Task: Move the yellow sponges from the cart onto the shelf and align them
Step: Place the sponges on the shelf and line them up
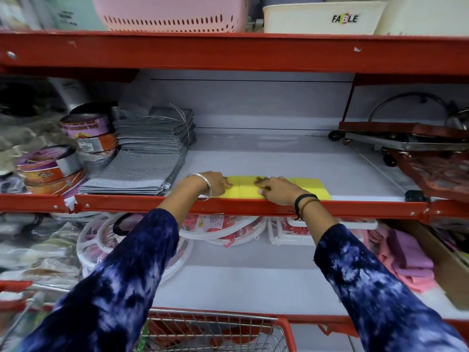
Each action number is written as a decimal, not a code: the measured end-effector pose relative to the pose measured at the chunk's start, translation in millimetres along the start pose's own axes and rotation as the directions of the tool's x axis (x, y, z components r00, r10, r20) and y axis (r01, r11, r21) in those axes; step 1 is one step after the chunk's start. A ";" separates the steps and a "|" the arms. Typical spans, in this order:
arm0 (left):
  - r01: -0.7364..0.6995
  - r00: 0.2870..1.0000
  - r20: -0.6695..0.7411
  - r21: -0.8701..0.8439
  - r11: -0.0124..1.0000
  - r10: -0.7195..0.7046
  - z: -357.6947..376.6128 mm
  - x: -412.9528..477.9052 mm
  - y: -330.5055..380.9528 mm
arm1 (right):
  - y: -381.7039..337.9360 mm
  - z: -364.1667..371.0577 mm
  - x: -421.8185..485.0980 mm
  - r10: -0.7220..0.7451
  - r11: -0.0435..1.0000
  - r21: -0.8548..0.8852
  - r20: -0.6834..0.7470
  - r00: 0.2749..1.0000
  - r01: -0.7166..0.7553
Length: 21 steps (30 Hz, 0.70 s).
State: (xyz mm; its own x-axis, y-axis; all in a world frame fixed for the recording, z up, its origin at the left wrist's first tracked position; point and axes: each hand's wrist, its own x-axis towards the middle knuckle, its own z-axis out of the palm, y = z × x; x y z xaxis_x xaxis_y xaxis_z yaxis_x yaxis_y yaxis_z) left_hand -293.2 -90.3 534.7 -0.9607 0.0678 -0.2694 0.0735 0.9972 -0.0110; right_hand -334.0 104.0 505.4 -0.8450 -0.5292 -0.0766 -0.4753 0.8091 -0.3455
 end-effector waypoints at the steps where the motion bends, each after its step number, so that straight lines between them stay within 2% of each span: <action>1: 0.005 1.000 -0.020 -0.024 1.000 -0.005 0.7 -1.8 1.1 | -1.3 -1.2 -2.4 0.000 1.000 0.008 0.005 1.000 0.000; 5: -0.012 0.983 -0.185 -0.160 0.987 -0.018 3.3 -10.9 4.9 | -3.2 -3.4 -18.3 -0.017 0.995 0.098 -0.065 0.998 0.024; 7: -0.049 0.953 -0.303 -0.177 0.983 -0.007 4.6 -20.4 9.6 | -3.2 -3.2 -30.9 -0.025 0.988 0.146 -0.184 0.983 0.053; 9: -0.103 0.893 -0.449 -0.155 0.983 0.022 1.9 -37.1 16.6 | -5.4 -8.3 -48.8 -0.021 0.978 0.188 -0.334 0.942 0.088; 11: -0.184 0.771 -0.632 -0.090 0.979 0.086 -6.5 -57.1 24.2 | -11.3 -19.9 -67.3 -0.028 0.972 0.189 -0.486 0.874 0.137; 13: -0.257 0.563 -0.805 0.043 0.966 0.186 -21.9 -75.6 29.8 | -21.5 -39.7 -83.2 -0.079 0.970 0.133 -0.619 0.782 0.203; 14: -0.277 0.458 -0.856 0.120 0.953 0.241 -32.0 -82.6 31.2 | -28.2 -52.3 -90.8 -0.113 0.965 0.100 -0.674 0.730 0.241; 16: -0.271 0.306 -0.898 0.236 0.933 0.316 -58.7 -97.3 34.3 | -43.9 -82.7 -105.6 -0.188 0.948 0.022 -0.766 0.614 0.318; 19: -0.212 0.152 -0.931 0.298 0.931 0.332 -105.3 -118.7 38.6 | -67.1 -128.7 -117.9 -0.261 0.922 -0.078 -0.848 0.461 0.378; 21: -0.220 0.084 -0.950 0.277 0.935 0.301 -127.5 -130.7 41.1 | -79.6 -149.8 -123.6 -0.281 0.914 -0.115 -0.871 0.403 0.389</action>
State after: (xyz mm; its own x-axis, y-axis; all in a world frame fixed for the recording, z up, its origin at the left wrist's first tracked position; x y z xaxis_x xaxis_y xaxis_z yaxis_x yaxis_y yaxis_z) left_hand -198.8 -54.3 692.2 -0.3130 0.3351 0.8887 0.3547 0.9092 -0.2179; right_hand -228.4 143.2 682.5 -0.4197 -0.2181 0.8811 -0.7915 0.5631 -0.2377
